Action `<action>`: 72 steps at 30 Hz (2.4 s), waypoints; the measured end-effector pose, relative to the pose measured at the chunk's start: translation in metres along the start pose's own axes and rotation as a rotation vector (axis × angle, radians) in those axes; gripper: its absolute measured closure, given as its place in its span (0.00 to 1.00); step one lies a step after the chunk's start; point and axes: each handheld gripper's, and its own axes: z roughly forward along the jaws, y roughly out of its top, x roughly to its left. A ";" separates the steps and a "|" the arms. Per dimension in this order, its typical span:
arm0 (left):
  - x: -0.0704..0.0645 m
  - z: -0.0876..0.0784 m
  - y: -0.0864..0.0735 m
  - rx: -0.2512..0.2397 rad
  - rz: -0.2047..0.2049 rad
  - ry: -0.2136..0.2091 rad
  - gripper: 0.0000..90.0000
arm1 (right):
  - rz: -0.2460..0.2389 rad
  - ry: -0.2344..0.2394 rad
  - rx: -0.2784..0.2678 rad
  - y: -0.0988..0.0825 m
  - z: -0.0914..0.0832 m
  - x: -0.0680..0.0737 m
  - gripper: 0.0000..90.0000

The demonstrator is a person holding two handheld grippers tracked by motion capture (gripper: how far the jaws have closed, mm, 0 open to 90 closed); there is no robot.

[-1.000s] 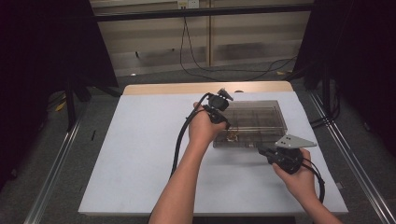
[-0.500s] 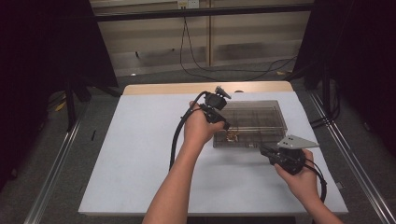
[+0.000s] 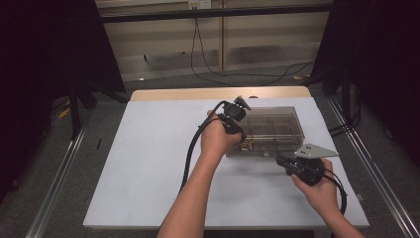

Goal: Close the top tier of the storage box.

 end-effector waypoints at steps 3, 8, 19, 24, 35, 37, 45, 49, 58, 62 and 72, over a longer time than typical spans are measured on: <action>0.000 0.005 -0.002 0.020 -0.004 0.002 1.00 | 0.004 0.004 0.001 0.000 0.000 0.001 0.94; 0.002 0.012 -0.008 0.055 -0.006 0.007 1.00 | 0.000 0.007 0.001 0.000 0.000 0.001 0.94; 0.003 0.019 -0.016 0.080 -0.002 0.008 1.00 | -0.008 0.013 0.003 0.000 0.001 0.002 0.94; 0.003 0.018 -0.018 0.089 0.000 0.002 1.00 | -0.006 0.014 0.006 -0.001 0.000 0.003 0.94; 0.002 0.018 -0.018 0.096 0.004 -0.009 1.00 | -0.009 0.014 0.008 -0.002 -0.003 0.003 0.93; 0.002 0.018 -0.018 0.098 0.003 -0.011 1.00 | -0.008 0.013 0.009 -0.002 -0.003 0.004 0.93; 0.001 0.018 -0.018 0.110 0.022 -0.008 1.00 | -0.011 0.008 0.010 -0.004 -0.005 0.004 0.93; 0.002 0.019 -0.017 0.102 0.008 0.010 1.00 | -0.014 0.009 0.012 -0.004 -0.004 0.004 0.93; 0.005 0.020 -0.015 0.080 -0.002 0.030 0.96 | -0.012 0.011 0.010 -0.004 -0.004 0.003 0.93; 0.004 0.018 -0.013 0.067 0.002 0.035 0.91 | -0.009 0.011 0.010 -0.003 -0.005 0.003 0.93; -0.002 0.016 -0.009 0.036 0.006 0.025 0.88 | -0.012 0.013 0.011 -0.004 -0.005 0.003 0.93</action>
